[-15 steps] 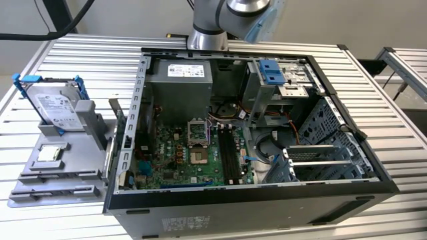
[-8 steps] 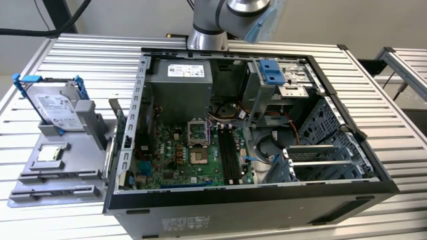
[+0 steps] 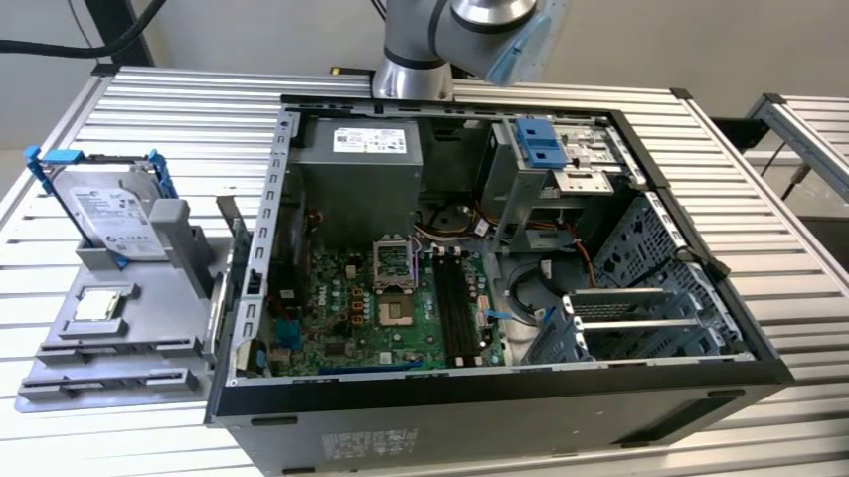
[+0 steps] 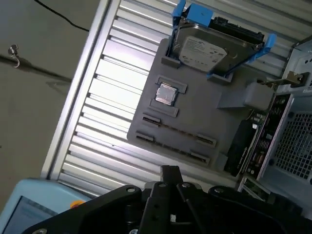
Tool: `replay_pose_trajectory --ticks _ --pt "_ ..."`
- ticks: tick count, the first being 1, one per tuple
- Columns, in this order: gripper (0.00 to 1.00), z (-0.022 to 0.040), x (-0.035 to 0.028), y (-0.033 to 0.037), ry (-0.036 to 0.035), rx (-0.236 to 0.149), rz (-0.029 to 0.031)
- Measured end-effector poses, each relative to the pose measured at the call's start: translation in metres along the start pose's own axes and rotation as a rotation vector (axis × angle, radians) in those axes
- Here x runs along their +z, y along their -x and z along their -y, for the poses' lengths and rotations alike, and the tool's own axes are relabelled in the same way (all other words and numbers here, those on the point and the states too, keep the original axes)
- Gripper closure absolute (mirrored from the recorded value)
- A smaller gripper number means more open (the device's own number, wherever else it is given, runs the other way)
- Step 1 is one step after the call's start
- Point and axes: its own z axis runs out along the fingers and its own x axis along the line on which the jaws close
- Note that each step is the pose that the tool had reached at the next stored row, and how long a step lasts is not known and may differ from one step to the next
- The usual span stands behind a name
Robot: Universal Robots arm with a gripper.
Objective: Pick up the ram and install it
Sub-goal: 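Pick up the ram and move it above insertion slot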
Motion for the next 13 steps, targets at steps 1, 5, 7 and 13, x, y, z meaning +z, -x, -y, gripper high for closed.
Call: replay_pose_trajectory --ticks 1,5,7,13 --pt "1.0 0.0 0.0 0.0 0.0001 -0.018 -0.0009" --pt "1.0 0.0 0.0 0.0 0.0008 -0.09 -0.0045" --pt "1.0 0.0 0.0 0.0 0.0011 -0.128 -0.0064" --pt "1.0 0.0 0.0 0.0 0.0021 -0.236 -0.0117"
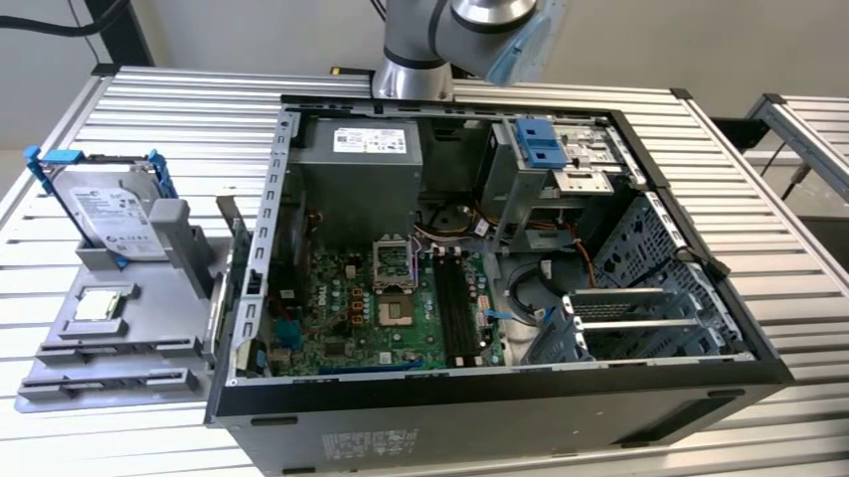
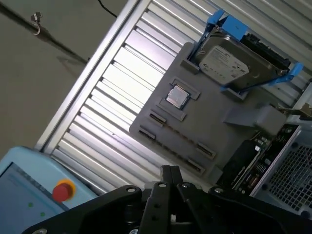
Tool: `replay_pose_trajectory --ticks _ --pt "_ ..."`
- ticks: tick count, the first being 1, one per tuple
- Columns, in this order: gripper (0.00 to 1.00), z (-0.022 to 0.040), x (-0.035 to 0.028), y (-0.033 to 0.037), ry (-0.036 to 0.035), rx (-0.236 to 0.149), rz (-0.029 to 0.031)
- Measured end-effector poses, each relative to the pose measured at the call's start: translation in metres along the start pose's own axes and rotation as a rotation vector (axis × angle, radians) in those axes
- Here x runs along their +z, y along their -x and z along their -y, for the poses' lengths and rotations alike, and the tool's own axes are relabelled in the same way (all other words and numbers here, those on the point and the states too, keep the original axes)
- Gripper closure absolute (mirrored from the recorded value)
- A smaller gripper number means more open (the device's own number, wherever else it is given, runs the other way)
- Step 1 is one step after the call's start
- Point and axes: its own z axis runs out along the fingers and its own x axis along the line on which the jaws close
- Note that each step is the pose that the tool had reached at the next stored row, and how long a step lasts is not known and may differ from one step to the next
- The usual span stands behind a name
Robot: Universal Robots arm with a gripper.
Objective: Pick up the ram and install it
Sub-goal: 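Pick up the ram and move it above insertion slot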
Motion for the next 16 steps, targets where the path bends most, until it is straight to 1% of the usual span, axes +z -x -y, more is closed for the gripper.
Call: replay_pose_trajectory --ticks 10,16 --pt "1.0 0.0 0.0 0.0 0.0002 -0.182 -0.0068" --pt "1.0 0.0 0.0 0.0 0.0011 -0.292 -0.012"
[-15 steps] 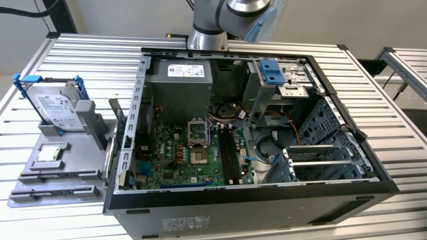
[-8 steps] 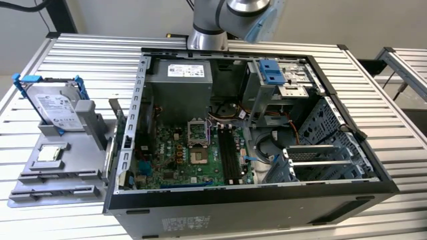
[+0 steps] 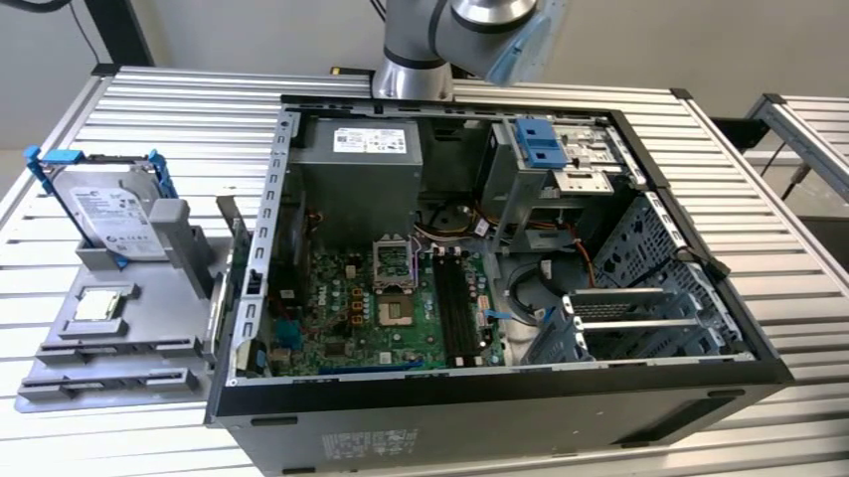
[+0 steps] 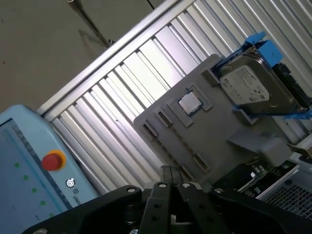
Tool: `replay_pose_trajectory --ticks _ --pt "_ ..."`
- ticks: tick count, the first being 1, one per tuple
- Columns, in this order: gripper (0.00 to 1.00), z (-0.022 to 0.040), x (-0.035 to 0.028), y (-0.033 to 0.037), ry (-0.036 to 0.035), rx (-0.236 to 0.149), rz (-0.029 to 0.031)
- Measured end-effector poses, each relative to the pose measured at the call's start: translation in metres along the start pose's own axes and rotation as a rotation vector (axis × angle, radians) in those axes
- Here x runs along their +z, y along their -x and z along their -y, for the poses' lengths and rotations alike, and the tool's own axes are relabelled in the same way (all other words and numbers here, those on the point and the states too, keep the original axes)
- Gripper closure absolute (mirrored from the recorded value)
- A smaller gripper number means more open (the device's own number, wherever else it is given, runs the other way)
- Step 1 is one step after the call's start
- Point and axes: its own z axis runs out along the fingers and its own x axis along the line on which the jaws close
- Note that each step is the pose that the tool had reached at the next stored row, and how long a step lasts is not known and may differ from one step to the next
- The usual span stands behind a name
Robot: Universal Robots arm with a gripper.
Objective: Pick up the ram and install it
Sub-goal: 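Pick up the ram and move it above insertion slot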
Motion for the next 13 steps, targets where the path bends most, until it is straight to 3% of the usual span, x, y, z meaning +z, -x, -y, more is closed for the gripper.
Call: replay_pose_trajectory --ticks 6,8,10,11,13 --pt "1.0 0.0001 -0.0001 0.0 -0.0016 -0.108 -0.0033" --pt "1.0 0.0 -0.0001 0.0 -0.0105 -0.137 0.0021" --pt "1.0 0.0001 0.0 0.0 -0.0257 -0.161 0.0081" --pt "1.0 0.0001 0.0002 0.0001 -0.0296 -0.174 0.0085" --pt "1.0 0.0 0.0005 0.0002 -0.0295 -0.208 0.0074"
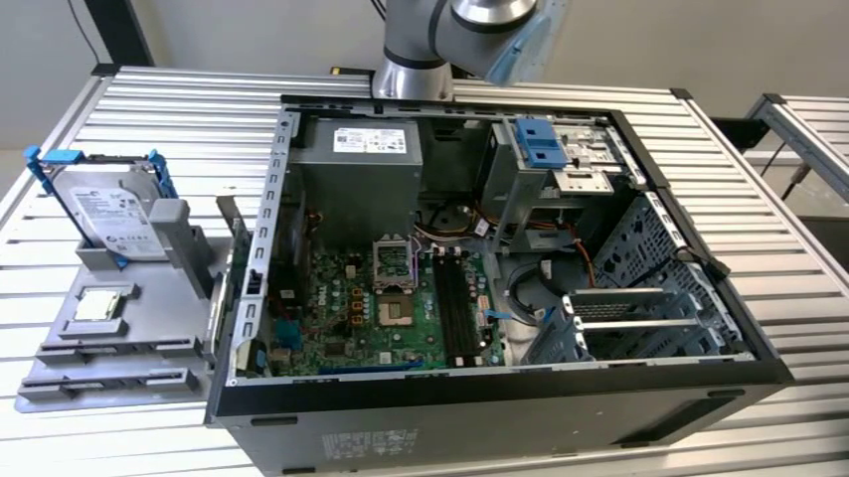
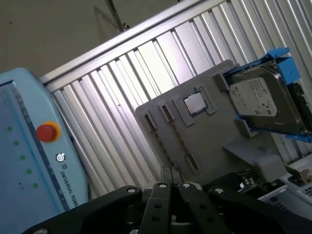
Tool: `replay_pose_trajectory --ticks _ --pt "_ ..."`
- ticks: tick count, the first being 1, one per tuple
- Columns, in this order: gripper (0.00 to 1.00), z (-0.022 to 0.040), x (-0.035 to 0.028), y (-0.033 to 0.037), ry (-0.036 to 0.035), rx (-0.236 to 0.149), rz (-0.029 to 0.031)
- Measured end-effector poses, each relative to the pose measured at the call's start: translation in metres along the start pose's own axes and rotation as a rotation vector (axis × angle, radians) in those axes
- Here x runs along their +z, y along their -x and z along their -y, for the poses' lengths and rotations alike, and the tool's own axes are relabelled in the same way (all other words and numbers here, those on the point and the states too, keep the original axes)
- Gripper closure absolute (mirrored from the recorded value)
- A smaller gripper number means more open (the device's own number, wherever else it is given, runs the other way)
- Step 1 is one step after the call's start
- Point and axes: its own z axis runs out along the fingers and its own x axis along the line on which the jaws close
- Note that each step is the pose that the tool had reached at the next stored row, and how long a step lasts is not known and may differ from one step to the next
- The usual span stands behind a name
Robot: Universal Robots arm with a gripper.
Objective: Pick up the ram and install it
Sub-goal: 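Pick up the ram and move it above insertion slot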
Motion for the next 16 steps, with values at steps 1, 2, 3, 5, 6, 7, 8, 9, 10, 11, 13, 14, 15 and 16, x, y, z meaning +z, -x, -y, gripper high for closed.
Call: replay_pose_trajectory --ticks 1,2,3,5,6,7,8,9,10,11,13,14,15,16 --pt "1.0 -0.0001 0.0001 0.0 -0.0008 -0.018 0.0002" --pt "1.0 -0.0001 0.0002 0.0 -0.0016 -0.036 0.0003" --pt "1.0 -0.0001 0.0004 0.0 -0.0026 -0.054 0.0006" --pt "1.0 -0.0001 0.0009 0.0 -0.0048 -0.09 0.001" --pt "1.0 -0.0001 0.0012 0.0001 -0.0061 -0.106 0.0013" --pt "1.0 -0.0002 0.0016 0.0002 -0.0068 -0.121 0.0013" --pt "1.0 -0.0003 0.0019 0.0004 -0.0071 -0.136 0.0008" --pt "1.0 -0.0004 0.0021 0.0006 -0.0073 -0.151 0.0003" --pt "1.0 -0.0005 0.0024 0.0009 -0.0076 -0.165 0.0" --pt "1.0 -0.0006 0.0027 0.0011 -0.0079 -0.18 -0.0003" --pt "1.0 -0.0009 0.0033 0.0016 -0.0087 -0.209 -0.0009" --pt "1.0 -0.001 0.0037 0.0018 -0.0097 -0.223 -0.0016" --pt "1.0 -0.0012 0.0042 0.002 -0.0115 -0.237 -0.0025" --pt "1.0 -0.0013 0.0046 0.0023 -0.0128 -0.25 -0.0032"
